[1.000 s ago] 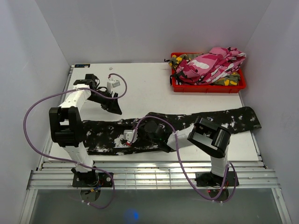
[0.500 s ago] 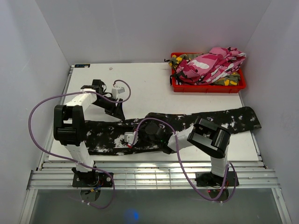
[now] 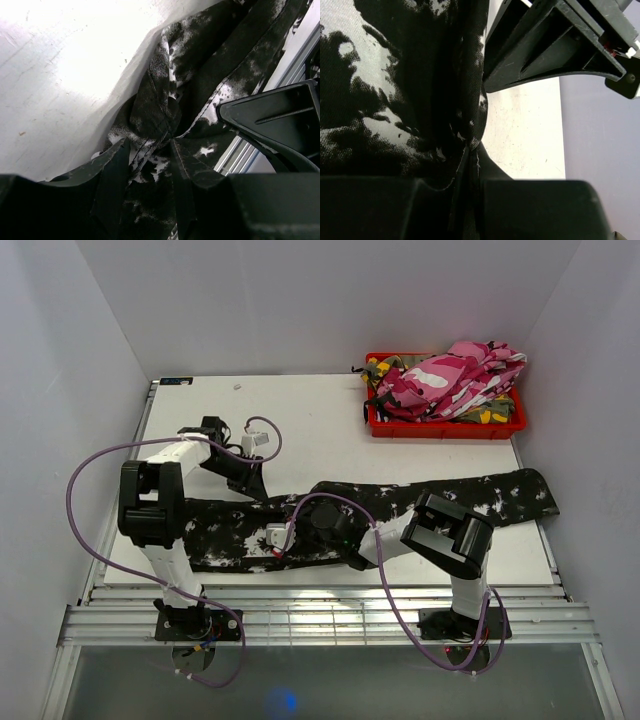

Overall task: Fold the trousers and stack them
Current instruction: Fold the trousers

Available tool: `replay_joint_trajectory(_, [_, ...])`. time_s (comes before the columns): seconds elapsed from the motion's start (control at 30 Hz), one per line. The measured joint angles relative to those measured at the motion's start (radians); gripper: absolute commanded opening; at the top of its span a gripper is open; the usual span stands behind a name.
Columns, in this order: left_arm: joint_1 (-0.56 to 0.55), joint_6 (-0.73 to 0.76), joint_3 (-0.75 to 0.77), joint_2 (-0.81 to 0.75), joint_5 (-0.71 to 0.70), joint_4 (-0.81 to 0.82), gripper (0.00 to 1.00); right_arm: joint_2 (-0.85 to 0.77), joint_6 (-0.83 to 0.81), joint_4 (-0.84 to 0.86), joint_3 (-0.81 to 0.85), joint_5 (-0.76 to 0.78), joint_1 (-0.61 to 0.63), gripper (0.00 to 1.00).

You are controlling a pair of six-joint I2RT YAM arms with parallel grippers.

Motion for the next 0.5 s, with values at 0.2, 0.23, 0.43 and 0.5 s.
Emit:
replay_joint_trajectory(0.2, [0.0,-0.014,-0.02,0.001,0.014,-0.002,0.12,0.0,0.0,0.007,-0.005,0.001,0.001,0.08])
replay_joint_trajectory(0.23, [0.0,-0.016,-0.021,0.001,0.016,-0.004,0.04,0.002,0.0,0.007,-0.005,0.003,0.001,0.15])
replay_joint_trajectory(0.43, [0.0,-0.034,-0.016,0.001,0.006,0.019,0.0,0.018,0.02,-0.017,0.0,0.041,0.0,0.83])
replay_joint_trajectory(0.5, [0.0,-0.045,0.0,0.001,-0.018,0.042,0.0,0.016,0.037,-0.039,0.005,0.053,-0.001,0.86])
